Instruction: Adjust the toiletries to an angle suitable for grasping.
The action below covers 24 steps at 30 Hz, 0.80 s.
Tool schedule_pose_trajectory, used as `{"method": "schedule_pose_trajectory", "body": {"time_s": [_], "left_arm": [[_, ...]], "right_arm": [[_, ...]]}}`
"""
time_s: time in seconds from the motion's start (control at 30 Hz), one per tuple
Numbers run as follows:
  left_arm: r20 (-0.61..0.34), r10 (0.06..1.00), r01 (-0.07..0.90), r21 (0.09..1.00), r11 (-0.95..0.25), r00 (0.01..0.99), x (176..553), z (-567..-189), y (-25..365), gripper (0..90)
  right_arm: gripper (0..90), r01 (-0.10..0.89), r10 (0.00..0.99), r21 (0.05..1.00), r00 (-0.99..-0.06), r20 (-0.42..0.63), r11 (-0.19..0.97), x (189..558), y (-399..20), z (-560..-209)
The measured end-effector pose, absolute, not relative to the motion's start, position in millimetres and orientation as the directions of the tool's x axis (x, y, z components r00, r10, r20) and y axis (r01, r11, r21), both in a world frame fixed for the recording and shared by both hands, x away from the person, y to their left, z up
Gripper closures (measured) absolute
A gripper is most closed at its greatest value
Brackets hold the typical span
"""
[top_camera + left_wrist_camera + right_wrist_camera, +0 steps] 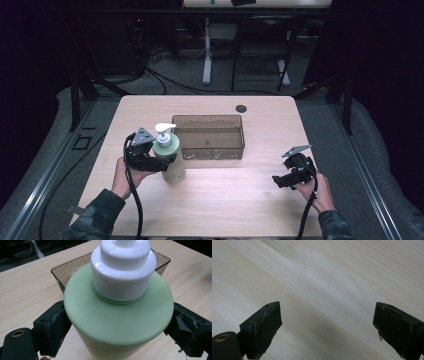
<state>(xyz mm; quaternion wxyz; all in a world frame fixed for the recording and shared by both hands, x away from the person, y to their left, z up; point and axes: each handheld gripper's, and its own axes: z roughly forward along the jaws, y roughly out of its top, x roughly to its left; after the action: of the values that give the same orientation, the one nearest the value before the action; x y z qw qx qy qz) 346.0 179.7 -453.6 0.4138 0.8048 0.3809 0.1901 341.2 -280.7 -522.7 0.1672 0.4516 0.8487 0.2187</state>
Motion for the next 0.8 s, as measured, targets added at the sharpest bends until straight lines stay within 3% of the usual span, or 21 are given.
{"method": "schedule_pose_trajectory", "body": {"time_s": [0.37, 0.8], "left_arm": [[0.011, 0.754, 0.442, 0.805, -0.397, 0.657, 346.7, -450.9, 176.2, 11.7], [0.012, 0.688, 0.421, 0.783, -0.458, 0.726, 346.8, -439.2, 182.8, 2.8]], "right_arm": [[7.0, 0.691, 0.836, 0.523, -0.542, -0.084, 0.5, 342.1, -280.9, -523.8], [7.0, 0.692, 0.834, 0.515, -0.546, -0.084, 0.506, 341.6, -279.8, -523.4]]}}
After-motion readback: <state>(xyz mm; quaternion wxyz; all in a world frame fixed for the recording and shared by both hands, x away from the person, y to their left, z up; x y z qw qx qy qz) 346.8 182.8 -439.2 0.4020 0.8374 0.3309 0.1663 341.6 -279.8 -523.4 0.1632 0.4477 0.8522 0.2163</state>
